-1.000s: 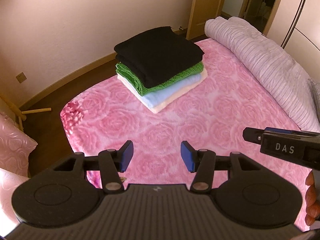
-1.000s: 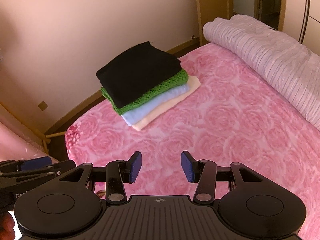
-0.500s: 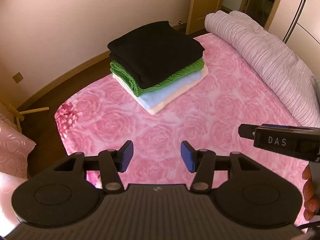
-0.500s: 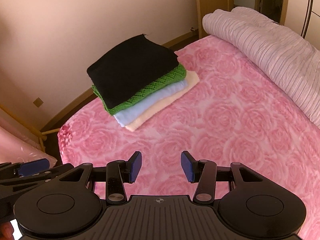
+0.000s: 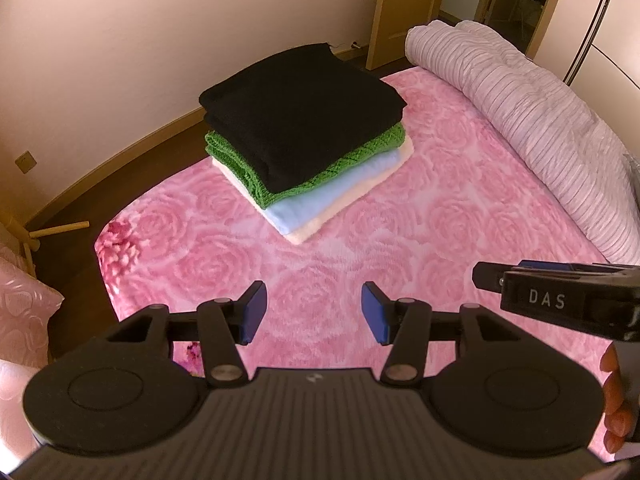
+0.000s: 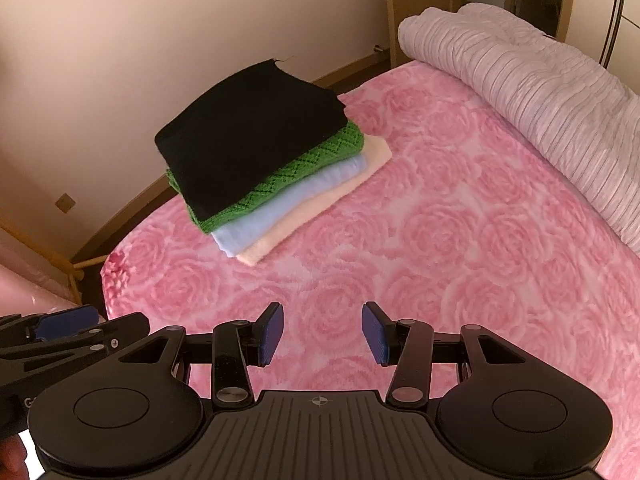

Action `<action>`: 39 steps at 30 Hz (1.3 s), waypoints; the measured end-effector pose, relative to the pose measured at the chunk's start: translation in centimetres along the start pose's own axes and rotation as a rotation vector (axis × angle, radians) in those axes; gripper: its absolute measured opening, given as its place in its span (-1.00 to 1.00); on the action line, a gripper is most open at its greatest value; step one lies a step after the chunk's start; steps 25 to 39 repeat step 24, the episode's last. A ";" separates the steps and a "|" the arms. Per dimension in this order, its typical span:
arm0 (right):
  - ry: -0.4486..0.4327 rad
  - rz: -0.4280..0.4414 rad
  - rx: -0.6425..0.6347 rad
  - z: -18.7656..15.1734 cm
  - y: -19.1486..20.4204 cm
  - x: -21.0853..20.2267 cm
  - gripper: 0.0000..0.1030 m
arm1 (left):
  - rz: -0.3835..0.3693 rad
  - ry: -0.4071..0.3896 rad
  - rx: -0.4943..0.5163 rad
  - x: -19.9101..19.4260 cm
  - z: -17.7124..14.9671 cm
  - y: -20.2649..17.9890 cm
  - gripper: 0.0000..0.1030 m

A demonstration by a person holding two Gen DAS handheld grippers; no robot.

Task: Fold clothes
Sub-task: 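Open both grippers and withdraw from the stack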

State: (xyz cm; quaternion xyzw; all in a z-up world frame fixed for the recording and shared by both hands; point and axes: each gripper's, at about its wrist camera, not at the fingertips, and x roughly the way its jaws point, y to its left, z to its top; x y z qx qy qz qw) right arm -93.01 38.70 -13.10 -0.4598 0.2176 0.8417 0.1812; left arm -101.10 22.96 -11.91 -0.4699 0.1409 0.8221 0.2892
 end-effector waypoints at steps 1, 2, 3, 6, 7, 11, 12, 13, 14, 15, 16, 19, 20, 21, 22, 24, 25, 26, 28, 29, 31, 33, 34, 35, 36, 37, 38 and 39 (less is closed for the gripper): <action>0.000 -0.001 0.001 0.1 0.0 0.1 -0.08 | -0.003 0.001 -0.001 0.2 0.2 -0.1 -0.06; 0.000 -0.001 0.002 0.3 0.0 0.2 -0.08 | -0.006 0.001 -0.001 0.4 0.3 -0.1 -0.06; 0.000 -0.002 0.003 0.4 -0.1 0.3 -0.08 | -0.008 0.002 -0.002 0.5 0.4 -0.2 -0.06; 0.001 -0.004 0.004 0.8 -0.1 0.6 -0.08 | -0.008 -0.002 -0.002 0.9 0.7 -0.3 -0.06; 0.001 -0.004 0.004 0.9 -0.2 0.7 -0.08 | -0.006 -0.003 -0.001 1.0 0.8 -0.3 -0.06; 0.000 -0.004 0.007 1.2 -0.1 0.8 -0.08 | -0.001 -0.002 -0.003 1.2 0.9 -0.4 -0.06; -0.001 -0.003 0.007 1.2 -0.1 0.8 -0.08 | 0.000 -0.001 -0.003 1.3 0.9 -0.4 -0.06; -0.002 -0.003 0.007 1.2 -0.1 0.8 -0.08 | 0.001 0.000 -0.004 1.3 0.9 -0.4 -0.06; -0.003 -0.003 0.007 1.3 -0.1 0.8 -0.08 | 0.002 -0.002 -0.004 1.3 0.9 -0.4 -0.06; -0.004 -0.003 0.007 1.3 -0.1 0.7 -0.08 | 0.003 -0.003 -0.004 1.3 0.9 -0.4 -0.06; -0.004 -0.003 0.007 1.3 -0.1 0.7 -0.08 | 0.004 -0.006 -0.004 1.2 0.9 -0.5 -0.06; -0.007 -0.003 0.008 1.2 -0.2 0.6 -0.08 | 0.012 -0.034 0.002 0.8 0.9 -0.5 -0.06; -0.007 -0.005 0.009 1.1 -0.2 0.5 -0.08 | 0.021 -0.047 0.008 0.7 0.9 -0.6 -0.07; -0.008 -0.006 0.010 1.1 -0.2 0.4 -0.08 | 0.028 -0.060 0.013 0.5 0.9 -0.6 -0.07; -0.009 -0.007 0.011 1.0 -0.1 0.3 -0.08 | 0.034 -0.070 0.016 0.4 0.9 -0.7 -0.07; -0.012 -0.008 0.012 0.9 -0.1 0.0 -0.08 | 0.042 -0.087 0.021 0.0 0.9 -0.8 -0.07; -0.012 -0.008 0.012 0.9 -0.1 0.0 -0.08 | 0.042 -0.087 0.021 0.0 0.9 -0.8 -0.07; -0.012 -0.008 0.012 0.9 -0.1 0.0 -0.08 | 0.042 -0.087 0.021 0.0 0.9 -0.8 -0.07; -0.012 -0.008 0.012 0.9 -0.1 0.0 -0.08 | 0.042 -0.087 0.021 0.0 0.9 -0.8 -0.07; -0.012 -0.008 0.012 0.9 -0.1 0.0 -0.08 | 0.042 -0.087 0.021 0.0 0.9 -0.8 -0.07; -0.012 -0.008 0.012 0.9 -0.1 0.0 -0.08 | 0.042 -0.087 0.021 0.0 0.9 -0.8 -0.07; -0.012 -0.008 0.012 0.9 -0.1 0.0 -0.08 | 0.042 -0.087 0.021 0.0 0.9 -0.8 -0.07; -0.012 -0.008 0.012 0.9 -0.1 0.0 -0.08 | 0.042 -0.087 0.021 0.0 0.9 -0.8 -0.07; -0.012 -0.008 0.012 0.9 -0.1 0.0 -0.08 | 0.042 -0.087 0.021 0.0 0.9 -0.8 -0.07; -0.012 -0.008 0.012 0.9 -0.1 0.0 -0.08 | 0.042 -0.087 0.021 0.0 0.9 -0.8 -0.07; -0.012 -0.008 0.012 0.9 -0.1 0.0 -0.08 | 0.042 -0.087 0.021 0.0 0.9 -0.8 -0.07; -0.012 -0.008 0.012 0.9 -0.1 0.0 -0.08 | 0.042 -0.087 0.021 0.0 0.9 -0.8 -0.07; -0.012 -0.008 0.012 0.9 -0.1 0.0 -0.08 | 0.042 -0.087 0.021 0.0 0.9 -0.8 -0.07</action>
